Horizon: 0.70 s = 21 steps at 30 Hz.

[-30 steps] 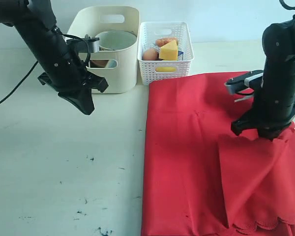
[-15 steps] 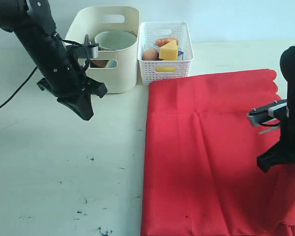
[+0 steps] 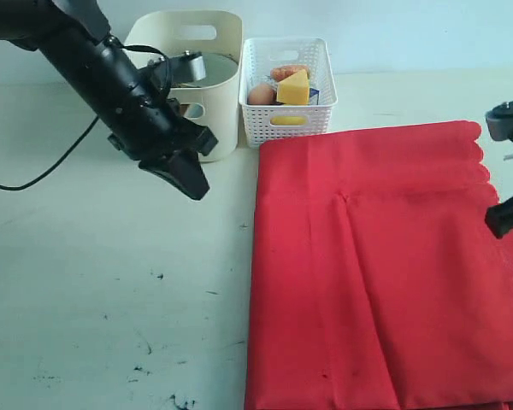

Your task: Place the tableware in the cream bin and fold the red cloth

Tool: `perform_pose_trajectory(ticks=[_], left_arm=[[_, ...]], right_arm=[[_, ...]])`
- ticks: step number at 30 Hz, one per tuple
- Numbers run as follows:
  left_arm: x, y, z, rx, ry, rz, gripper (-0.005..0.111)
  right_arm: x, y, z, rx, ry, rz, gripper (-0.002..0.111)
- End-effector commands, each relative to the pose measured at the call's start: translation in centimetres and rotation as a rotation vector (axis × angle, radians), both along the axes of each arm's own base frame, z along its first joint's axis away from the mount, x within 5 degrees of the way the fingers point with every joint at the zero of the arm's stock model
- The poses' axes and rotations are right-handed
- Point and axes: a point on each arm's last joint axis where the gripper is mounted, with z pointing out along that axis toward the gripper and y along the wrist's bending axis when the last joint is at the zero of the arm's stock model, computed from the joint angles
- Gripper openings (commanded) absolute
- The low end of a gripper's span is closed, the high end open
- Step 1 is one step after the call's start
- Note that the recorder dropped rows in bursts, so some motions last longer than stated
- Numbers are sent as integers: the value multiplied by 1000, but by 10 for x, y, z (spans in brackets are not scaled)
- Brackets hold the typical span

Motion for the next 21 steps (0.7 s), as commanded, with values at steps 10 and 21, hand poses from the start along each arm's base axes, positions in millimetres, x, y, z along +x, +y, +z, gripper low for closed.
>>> perform_pose_trajectory(ticks=[10, 21], left_arm=[[-49, -105, 1, -107, -352, -286, 0], [-57, -164, -46, -86, -368, -305, 0]], right_arm=[[-5, 22, 22, 273, -142, 110, 0], [-21, 21, 51, 319, -274, 122, 0]])
